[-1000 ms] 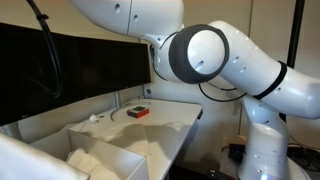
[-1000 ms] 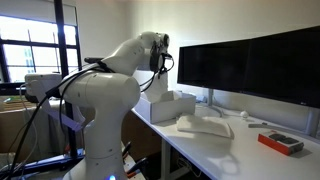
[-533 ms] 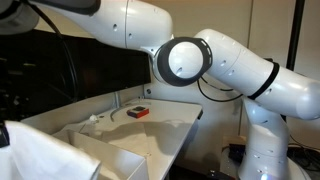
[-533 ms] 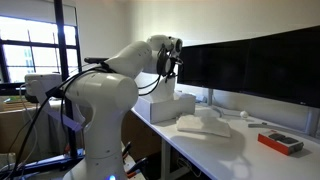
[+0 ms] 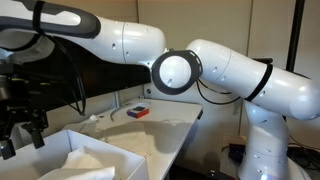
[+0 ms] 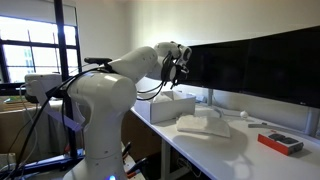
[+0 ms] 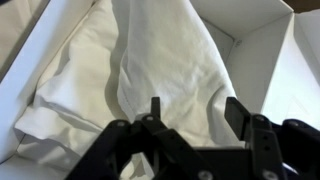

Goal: Pick up three towel from the table and put it in the box.

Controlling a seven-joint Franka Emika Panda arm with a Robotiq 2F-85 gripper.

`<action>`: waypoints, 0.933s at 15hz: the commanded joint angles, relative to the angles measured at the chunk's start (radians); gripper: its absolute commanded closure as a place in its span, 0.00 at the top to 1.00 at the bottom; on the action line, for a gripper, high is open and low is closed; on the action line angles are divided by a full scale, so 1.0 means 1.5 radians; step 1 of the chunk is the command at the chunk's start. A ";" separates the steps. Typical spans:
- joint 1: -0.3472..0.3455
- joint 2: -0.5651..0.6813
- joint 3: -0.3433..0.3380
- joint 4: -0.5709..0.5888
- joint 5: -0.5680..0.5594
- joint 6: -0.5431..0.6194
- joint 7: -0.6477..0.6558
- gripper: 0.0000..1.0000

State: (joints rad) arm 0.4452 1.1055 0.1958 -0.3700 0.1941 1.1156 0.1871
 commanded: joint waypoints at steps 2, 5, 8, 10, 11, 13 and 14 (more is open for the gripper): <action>-0.023 -0.017 0.002 -0.015 0.013 0.026 0.050 0.99; -0.031 -0.019 -0.003 -0.020 0.006 0.014 0.046 1.00; -0.034 -0.024 -0.020 -0.022 -0.007 0.004 0.060 1.00; -0.037 -0.031 -0.035 -0.023 -0.019 -0.009 0.073 1.00; -0.041 -0.036 -0.043 -0.023 -0.024 -0.019 0.077 1.00; -0.050 -0.049 -0.061 -0.022 -0.039 -0.048 0.081 1.00; -0.056 -0.054 -0.069 -0.021 -0.048 -0.060 0.078 1.00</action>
State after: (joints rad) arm 0.3875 1.0813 0.1145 -0.3693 0.1577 1.0844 0.2825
